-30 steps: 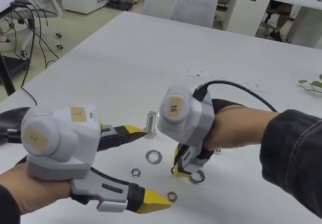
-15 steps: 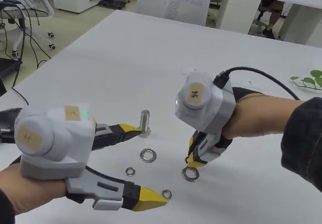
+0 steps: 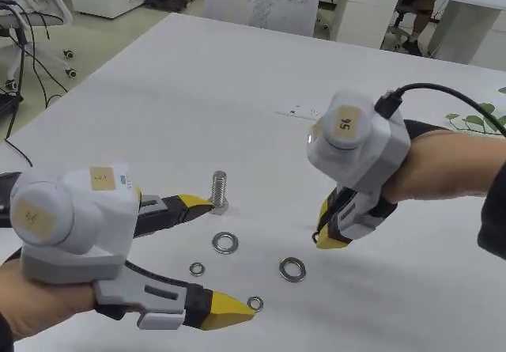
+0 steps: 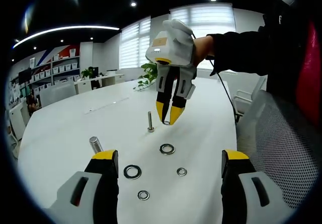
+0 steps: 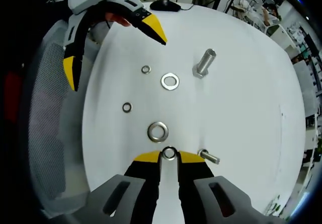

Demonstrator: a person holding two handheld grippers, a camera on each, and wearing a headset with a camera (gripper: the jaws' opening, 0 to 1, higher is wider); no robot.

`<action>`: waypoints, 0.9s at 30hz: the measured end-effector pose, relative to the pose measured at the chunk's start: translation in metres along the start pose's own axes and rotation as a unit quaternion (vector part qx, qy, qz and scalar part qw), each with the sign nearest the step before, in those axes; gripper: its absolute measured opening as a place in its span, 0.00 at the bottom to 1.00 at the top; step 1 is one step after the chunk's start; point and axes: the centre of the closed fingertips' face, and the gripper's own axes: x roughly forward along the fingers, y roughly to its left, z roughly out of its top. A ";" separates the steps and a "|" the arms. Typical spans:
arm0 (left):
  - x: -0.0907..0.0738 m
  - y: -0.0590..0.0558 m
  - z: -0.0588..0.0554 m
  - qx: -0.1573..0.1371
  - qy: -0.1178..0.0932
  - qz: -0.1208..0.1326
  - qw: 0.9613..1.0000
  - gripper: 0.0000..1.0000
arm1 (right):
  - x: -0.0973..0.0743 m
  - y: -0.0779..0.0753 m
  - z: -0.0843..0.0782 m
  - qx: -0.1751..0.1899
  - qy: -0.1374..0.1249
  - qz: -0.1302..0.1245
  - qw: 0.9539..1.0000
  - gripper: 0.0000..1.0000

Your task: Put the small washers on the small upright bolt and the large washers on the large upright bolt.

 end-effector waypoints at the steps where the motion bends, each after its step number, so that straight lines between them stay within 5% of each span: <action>1: 0.000 0.000 0.000 0.000 0.000 0.000 1.000 0.84 | -0.001 0.000 -0.002 0.001 0.001 -0.001 1.000 0.14; 14: 0.001 -0.002 -0.003 -0.002 0.004 -0.003 1.000 0.84 | -0.024 -0.028 -0.026 0.031 0.000 -0.031 0.999 0.14; 27: 0.002 -0.004 -0.004 -0.006 0.005 -0.004 1.000 0.84 | -0.027 -0.045 -0.019 0.030 -0.007 -0.042 0.999 0.14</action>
